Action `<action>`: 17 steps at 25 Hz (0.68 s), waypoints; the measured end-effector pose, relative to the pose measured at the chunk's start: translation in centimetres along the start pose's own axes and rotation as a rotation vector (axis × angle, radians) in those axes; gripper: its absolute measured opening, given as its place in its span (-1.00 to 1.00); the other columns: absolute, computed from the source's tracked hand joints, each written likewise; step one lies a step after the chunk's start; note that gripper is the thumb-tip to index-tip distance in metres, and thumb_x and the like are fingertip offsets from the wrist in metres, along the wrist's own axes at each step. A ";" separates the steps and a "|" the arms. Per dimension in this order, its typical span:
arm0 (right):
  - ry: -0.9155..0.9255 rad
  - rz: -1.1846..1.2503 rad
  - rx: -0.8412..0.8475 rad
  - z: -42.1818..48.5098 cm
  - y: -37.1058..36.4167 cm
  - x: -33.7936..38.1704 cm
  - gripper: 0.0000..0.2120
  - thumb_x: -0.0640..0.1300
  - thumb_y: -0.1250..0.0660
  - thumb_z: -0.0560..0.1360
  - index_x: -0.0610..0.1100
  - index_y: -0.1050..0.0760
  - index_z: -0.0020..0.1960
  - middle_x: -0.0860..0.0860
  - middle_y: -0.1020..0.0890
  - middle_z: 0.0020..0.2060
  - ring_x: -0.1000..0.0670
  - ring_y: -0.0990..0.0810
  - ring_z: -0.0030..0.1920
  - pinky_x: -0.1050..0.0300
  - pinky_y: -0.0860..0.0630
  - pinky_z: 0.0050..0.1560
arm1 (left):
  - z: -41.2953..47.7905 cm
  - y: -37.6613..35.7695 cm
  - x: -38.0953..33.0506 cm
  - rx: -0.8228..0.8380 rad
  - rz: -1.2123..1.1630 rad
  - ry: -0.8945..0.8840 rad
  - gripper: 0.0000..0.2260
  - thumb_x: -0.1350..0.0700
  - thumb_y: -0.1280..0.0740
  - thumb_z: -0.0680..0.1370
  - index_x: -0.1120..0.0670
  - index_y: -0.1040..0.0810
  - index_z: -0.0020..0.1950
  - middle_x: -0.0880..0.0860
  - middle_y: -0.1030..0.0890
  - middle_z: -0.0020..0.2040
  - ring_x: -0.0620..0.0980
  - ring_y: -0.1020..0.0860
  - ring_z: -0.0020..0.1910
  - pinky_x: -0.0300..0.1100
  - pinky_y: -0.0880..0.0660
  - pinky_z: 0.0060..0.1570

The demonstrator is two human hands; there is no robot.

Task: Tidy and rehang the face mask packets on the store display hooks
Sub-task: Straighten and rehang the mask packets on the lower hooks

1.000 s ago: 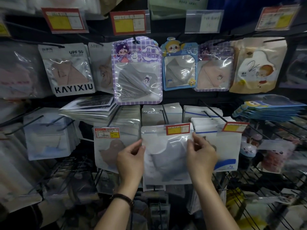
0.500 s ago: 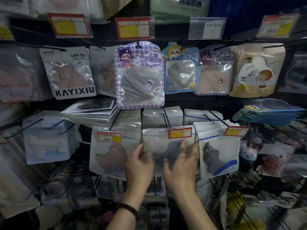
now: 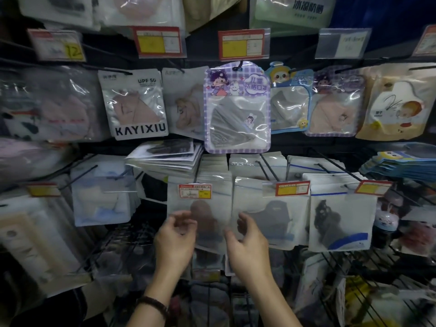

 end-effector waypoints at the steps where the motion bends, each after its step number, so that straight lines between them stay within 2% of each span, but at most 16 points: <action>1: 0.001 0.015 0.014 0.0 -0.5 0.6 -0.43 -0.01 -0.42 0.64 -0.03 -0.40 0.61 0.01 -0.58 0.48 -0.01 -0.53 0.49 0.07 -0.45 0.47 | 0.8 1.0 -0.1 -0.020 0.026 -0.019 -0.78 0.19 -0.51 0.58 -0.06 -0.61 0.15 -0.06 -0.72 0.03 -0.19 -0.69 -0.12 -0.22 -0.63 -0.12; 2: 0.002 0.026 0.021 0.0 -1.1 1.2 -0.41 0.00 -0.41 0.65 -0.05 -0.36 0.64 0.01 -0.54 0.52 -0.01 -0.49 0.53 0.06 -0.42 0.50 | 1.7 1.8 -0.1 -0.012 0.039 -0.027 -0.71 0.18 -0.52 0.58 -0.05 -0.58 0.25 -0.05 -0.69 0.15 -0.21 -0.67 -0.02 -0.30 -0.58 -0.10; 3: 0.003 0.030 0.020 0.0 -1.5 1.7 -0.38 0.01 -0.39 0.66 -0.05 -0.31 0.67 0.00 -0.49 0.56 -0.02 -0.45 0.56 0.03 -0.40 0.55 | 2.7 2.3 0.1 -0.001 0.044 -0.025 -0.62 0.16 -0.52 0.59 -0.03 -0.53 0.36 -0.02 -0.64 0.27 -0.14 -0.67 0.10 -0.28 -0.57 -0.04; 5: -0.008 0.033 0.013 0.1 -2.4 2.5 -0.31 0.02 -0.38 0.67 -0.08 -0.21 0.72 -0.04 -0.39 0.64 -0.06 -0.36 0.63 -0.04 -0.34 0.62 | 4.5 2.8 0.8 0.033 0.093 -0.004 -0.45 0.09 -0.50 0.60 0.00 -0.42 0.56 0.05 -0.54 0.48 0.07 -0.58 0.39 -0.04 -0.59 0.24; 7: -0.031 0.046 0.019 0.1 -3.0 3.0 -0.28 0.01 -0.36 0.68 -0.11 -0.15 0.74 -0.07 -0.34 0.67 -0.09 -0.30 0.66 -0.03 -0.29 0.65 | 5.4 2.6 1.0 0.093 0.106 0.040 -0.37 0.06 -0.49 0.62 0.04 -0.35 0.65 0.06 -0.51 0.53 0.13 -0.50 0.50 0.09 -0.51 0.42; 10: -0.060 0.078 0.003 0.0 -3.7 3.3 -0.27 -0.02 -0.36 0.68 -0.10 -0.12 0.75 -0.07 -0.34 0.67 -0.11 -0.31 0.66 -0.02 -0.29 0.61 | 5.8 2.1 1.8 0.158 0.034 0.051 -0.45 0.07 -0.49 0.60 0.01 -0.46 0.58 -0.03 -0.64 0.38 0.04 -0.63 0.35 0.06 -0.57 0.36; 14: -0.065 0.069 -0.059 0.6 -3.8 3.0 -0.26 0.06 -0.40 0.67 -0.09 -0.18 0.73 -0.07 -0.41 0.63 -0.12 -0.41 0.61 -0.07 -0.40 0.58 | 6.0 2.8 2.4 0.128 0.066 0.009 -0.61 0.11 -0.46 0.63 -0.02 -0.58 0.47 -0.06 -0.69 0.30 0.00 -0.65 0.27 0.06 -0.61 0.31; 17: -0.085 0.018 -0.130 1.2 -3.6 2.5 -0.37 0.03 -0.39 0.66 -0.08 -0.34 0.67 -0.08 -0.56 0.51 -0.13 -0.56 0.49 -0.09 -0.51 0.49 | 6.1 3.6 2.2 0.032 0.078 -0.020 -0.66 0.13 -0.47 0.63 0.07 -0.64 0.42 -0.01 -0.71 0.26 0.00 -0.67 0.21 -0.13 -0.56 0.23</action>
Point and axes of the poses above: each hand's wrist, its own z-axis towards the middle knuckle, its own y-axis out of the back of the hand, x = y × z, the point moved 4 cm from there along z, towards the middle knuckle
